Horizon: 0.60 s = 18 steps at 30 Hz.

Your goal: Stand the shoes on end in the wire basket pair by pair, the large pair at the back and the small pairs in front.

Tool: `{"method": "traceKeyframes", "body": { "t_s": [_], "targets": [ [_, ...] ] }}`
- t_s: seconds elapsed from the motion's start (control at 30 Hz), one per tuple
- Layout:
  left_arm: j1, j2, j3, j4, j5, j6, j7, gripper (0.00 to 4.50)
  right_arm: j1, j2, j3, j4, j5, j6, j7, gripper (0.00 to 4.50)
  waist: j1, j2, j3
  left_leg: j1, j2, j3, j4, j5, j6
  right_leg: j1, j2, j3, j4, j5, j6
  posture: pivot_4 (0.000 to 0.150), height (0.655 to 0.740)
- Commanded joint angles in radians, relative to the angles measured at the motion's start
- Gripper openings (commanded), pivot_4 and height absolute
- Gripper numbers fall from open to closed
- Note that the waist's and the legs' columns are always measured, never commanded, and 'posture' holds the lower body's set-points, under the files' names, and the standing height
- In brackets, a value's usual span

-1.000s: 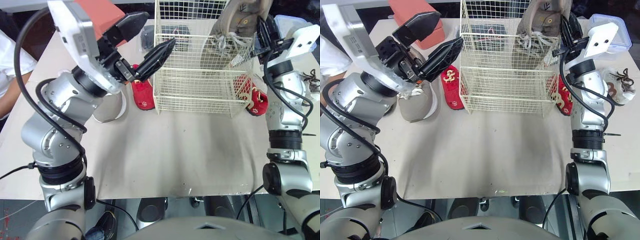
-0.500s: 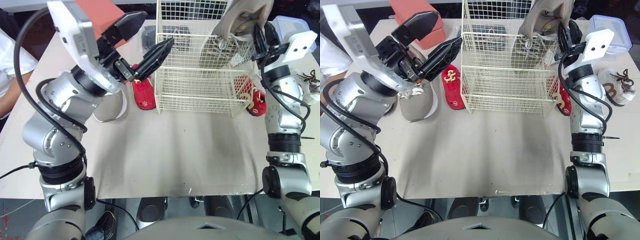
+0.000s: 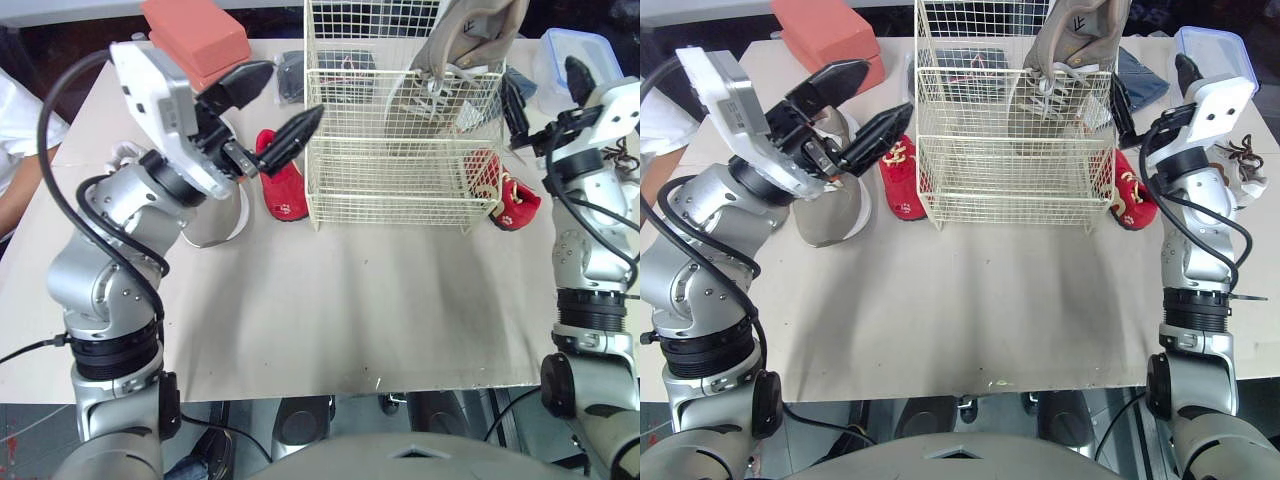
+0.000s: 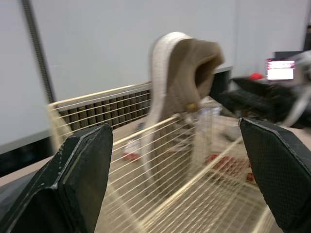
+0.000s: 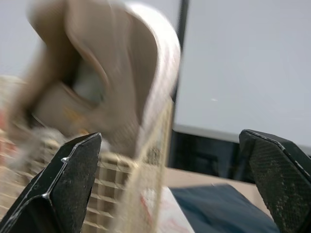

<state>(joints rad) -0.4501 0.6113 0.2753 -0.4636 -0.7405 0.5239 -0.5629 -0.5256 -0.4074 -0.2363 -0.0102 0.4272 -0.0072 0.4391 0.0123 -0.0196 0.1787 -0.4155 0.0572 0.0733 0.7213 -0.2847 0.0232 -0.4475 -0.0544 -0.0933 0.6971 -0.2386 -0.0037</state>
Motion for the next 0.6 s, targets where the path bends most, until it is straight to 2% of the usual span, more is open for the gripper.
{"method": "traceKeyframes", "body": {
  "t_s": [0.03, 0.17, 0.27, 0.6],
  "targets": [
    [0.002, 0.038, 0.064, 0.059, 0.018, -0.023, -0.010, 4.50, 0.051, -0.069, 0.005, -0.202, 0.188, 0.167, 0.131, 4.48, 0.001, 0.000, 0.000, 0.000, 0.000, 0.000, 0.000, 0.000, 0.000, 0.000, 0.000, 0.000, 0.000, 0.000, 0.000, 0.150, 0.6860],
    [-0.016, 0.069, 0.081, 0.180, 0.078, -0.023, 0.022, 4.50, 0.151, -0.142, 0.069, -0.391, 0.319, 0.342, 0.210, 4.48, 0.002, 0.000, 0.000, 0.000, 0.000, -0.001, 0.000, 0.000, 0.000, 0.000, 0.000, -0.001, 0.000, 0.000, 0.000, 0.150, 0.6860],
    [-0.043, 0.099, 0.095, 0.284, 0.119, -0.008, 0.051, 4.50, 0.206, -0.162, 0.105, -0.492, 0.360, 0.409, 0.222, 4.48, 0.001, 0.000, 0.000, 0.000, 0.000, -0.001, 0.000, 0.000, 0.001, 0.000, 0.000, -0.001, 0.000, 0.000, 0.000, 0.150, 0.6860],
    [-0.187, 0.202, 0.110, 0.660, 0.229, 0.051, 0.096, 4.50, 0.301, -0.146, 0.173, -0.601, 0.305, 0.419, 0.219, 4.48, 0.003, -0.002, 0.000, -0.001, 0.000, -0.001, 0.000, 0.000, 0.001, 0.000, 0.000, -0.002, -0.001, 0.000, 0.001, 0.150, 0.6860]
  ]
}}
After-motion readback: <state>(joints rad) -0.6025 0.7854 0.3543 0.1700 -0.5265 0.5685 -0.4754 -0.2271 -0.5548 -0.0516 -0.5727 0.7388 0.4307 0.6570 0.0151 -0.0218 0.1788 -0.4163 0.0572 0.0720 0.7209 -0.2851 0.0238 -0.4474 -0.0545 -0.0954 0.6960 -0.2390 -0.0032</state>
